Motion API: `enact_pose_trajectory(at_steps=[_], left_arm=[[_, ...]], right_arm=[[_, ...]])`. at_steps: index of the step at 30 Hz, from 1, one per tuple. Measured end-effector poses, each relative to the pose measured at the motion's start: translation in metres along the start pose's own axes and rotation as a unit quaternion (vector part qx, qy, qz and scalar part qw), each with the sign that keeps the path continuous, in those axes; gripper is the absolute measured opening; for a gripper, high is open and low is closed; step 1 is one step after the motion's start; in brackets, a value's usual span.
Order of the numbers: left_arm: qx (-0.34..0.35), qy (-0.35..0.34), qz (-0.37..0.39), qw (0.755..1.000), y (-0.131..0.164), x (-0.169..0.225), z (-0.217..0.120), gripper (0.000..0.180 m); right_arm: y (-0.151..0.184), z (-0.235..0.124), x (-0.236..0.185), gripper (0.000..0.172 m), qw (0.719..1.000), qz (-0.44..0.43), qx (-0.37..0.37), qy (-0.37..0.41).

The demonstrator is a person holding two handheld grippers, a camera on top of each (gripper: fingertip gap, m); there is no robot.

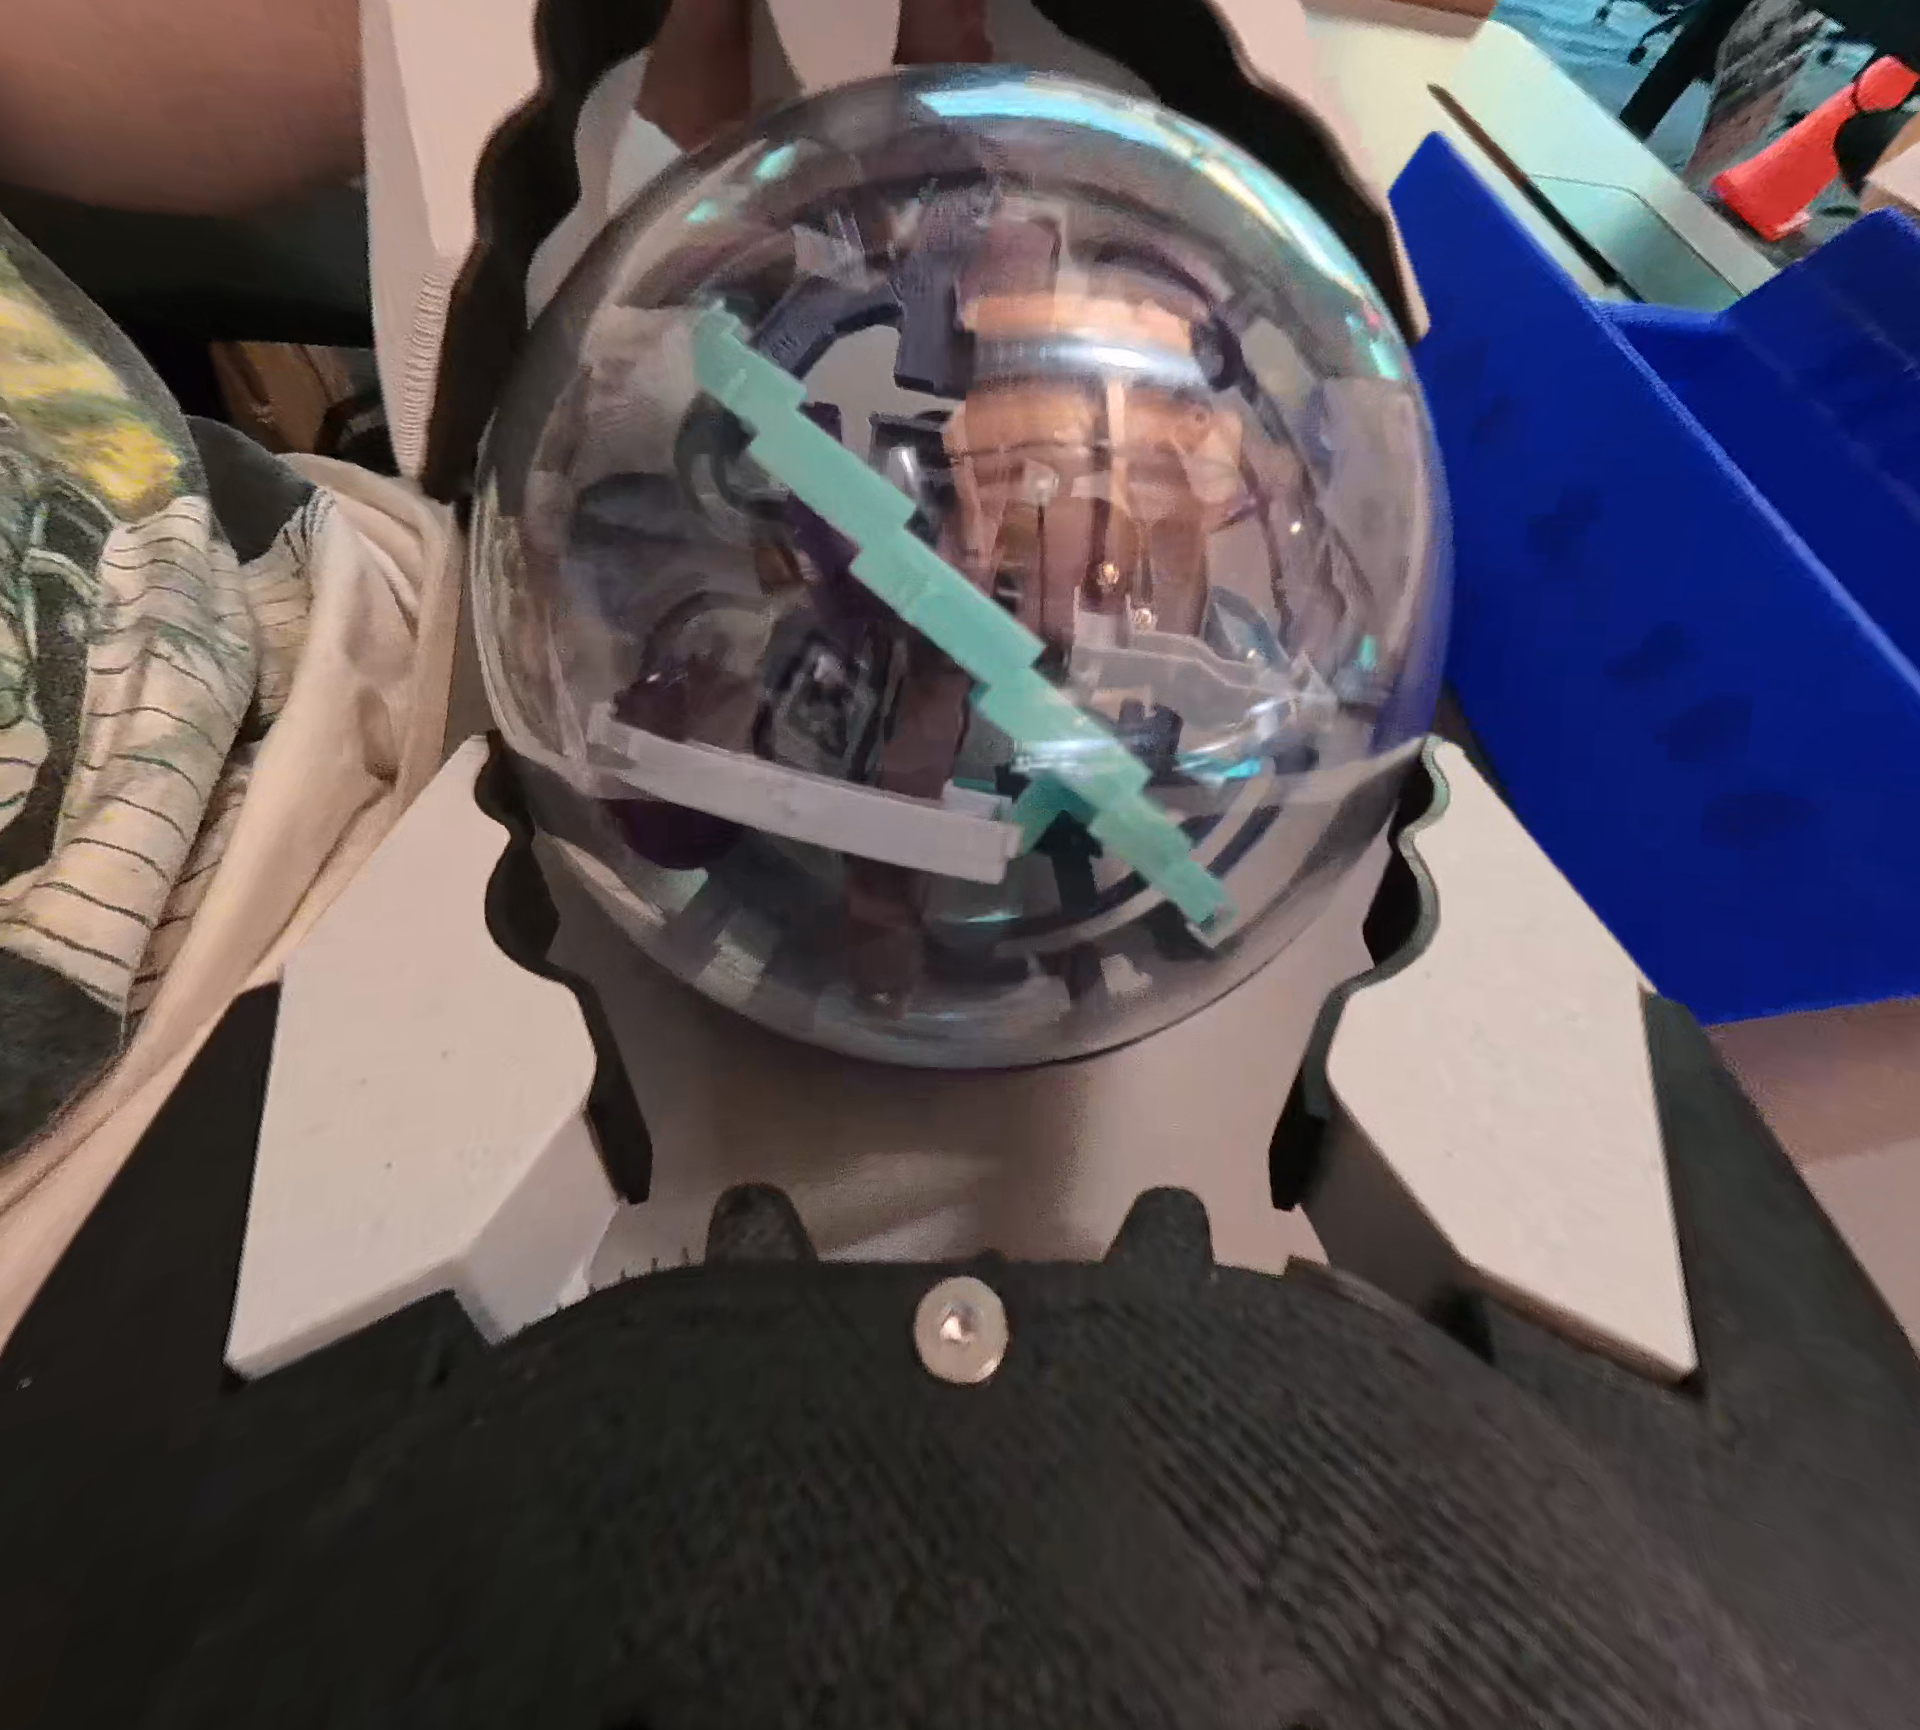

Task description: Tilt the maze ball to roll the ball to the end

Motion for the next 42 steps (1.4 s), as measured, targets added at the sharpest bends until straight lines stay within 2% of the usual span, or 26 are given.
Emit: enact_pose_trajectory(at_steps=[3, 6, 10, 12, 17, 20, 24, 27, 31, 34, 36, 42], left_arm=[[-0.001, -0.049, -0.019, 0.999, 0.001, 0.008, -0.003, 0.150], [0.025, -0.084, -0.004, 0.996, 0.002, 0.015, -0.003, 0.153], [0.050, -0.105, 0.026, 0.993, 0.005, 0.018, -0.006, 0.156], [0.079, -0.110, 0.042, 0.990, 0.005, 0.019, -0.010, 0.149], [0.126, -0.151, -0.022, 0.980, 0.013, 0.010, -0.020, 0.157], [0.105, -0.118, -0.092, 0.983, 0.022, 0.009, -0.013, 0.158], [0.047, -0.074, -0.117, 0.989, 0.021, 0.002, -0.016, 0.158], [0.016, -0.033, -0.097, 0.995, 0.020, -0.003, -0.017, 0.158], [-0.034, 0.011, -0.035, 0.999, 0.022, -0.003, -0.013, 0.157], [-0.068, 0.040, 0.010, 0.997, 0.022, 0.000, -0.006, 0.157], [-0.066, 0.049, 0.012, 0.997, 0.021, 0.000, -0.002, 0.157], [-0.035, 0.034, -0.044, 0.998, 0.020, 0.000, -0.002, 0.158]], right_arm=[[0.002, 0.000, -0.009, 0.154, 1.000, -0.009, -0.005, 0.029], [-0.001, 0.002, -0.017, 0.154, 0.999, -0.023, -0.004, 0.049], [-0.003, 0.004, -0.021, 0.155, 0.996, -0.039, -0.018, 0.076], [-0.004, 0.005, -0.021, 0.155, 0.994, -0.041, -0.023, 0.096], [-0.005, 0.008, -0.021, 0.154, 0.991, -0.019, -0.027, 0.126], [-0.002, 0.013, -0.023, 0.155, 0.991, -0.018, -0.032, 0.132], [0.000, 0.013, -0.024, 0.150, 0.988, -0.036, -0.054, 0.139], [0.006, 0.000, -0.018, 0.140, 0.989, -0.068, -0.074, 0.109], [0.003, -0.008, 0.004, 0.146, 0.998, 0.037, -0.033, 0.029], [0.004, -0.007, 0.016, 0.156, 0.993, 0.109, -0.011, -0.047], [0.005, -0.002, 0.008, 0.156, 0.989, 0.112, -0.009, -0.091], [0.006, 0.003, -0.001, 0.158, 0.992, 0.116, 0.006, -0.043]])
Point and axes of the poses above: each gripper's, where its closed fingertips meet, z out along the fingers, y out of its underside, x = y × z across the jaws, the point moved 6 cm from there along -z, back along the fingers, and after that the axes turned 12 degrees about y, right-handed, at the moved point
